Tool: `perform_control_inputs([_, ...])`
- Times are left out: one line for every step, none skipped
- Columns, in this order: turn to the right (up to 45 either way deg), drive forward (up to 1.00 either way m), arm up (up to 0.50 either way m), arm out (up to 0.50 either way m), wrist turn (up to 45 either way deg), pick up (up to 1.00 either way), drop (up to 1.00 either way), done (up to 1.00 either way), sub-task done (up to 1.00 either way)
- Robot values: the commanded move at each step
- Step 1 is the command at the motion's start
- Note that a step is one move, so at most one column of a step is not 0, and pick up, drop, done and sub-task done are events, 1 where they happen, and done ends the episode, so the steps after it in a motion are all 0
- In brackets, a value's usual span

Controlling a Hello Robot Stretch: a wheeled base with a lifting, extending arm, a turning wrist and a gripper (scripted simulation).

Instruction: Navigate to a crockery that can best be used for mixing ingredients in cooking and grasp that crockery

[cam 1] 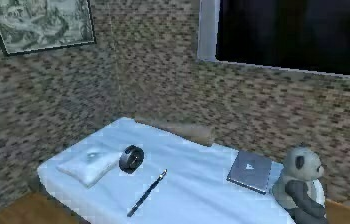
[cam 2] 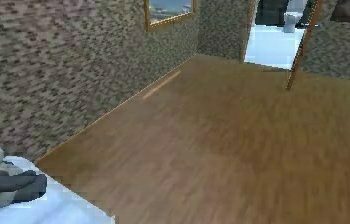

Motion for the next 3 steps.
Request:
perform_control_inputs([45.0,0.00,0.00,0.00,0.0,0.00,0.00,0.00,0.00])
perform_control_inputs([45.0,0.00,0.00,0.00,0.0,0.00,0.00,0.00,0.00])
perform_control_inputs([24.0,0.00,0.00,0.00,0.0,0.00,0.00,0.00,0.00])
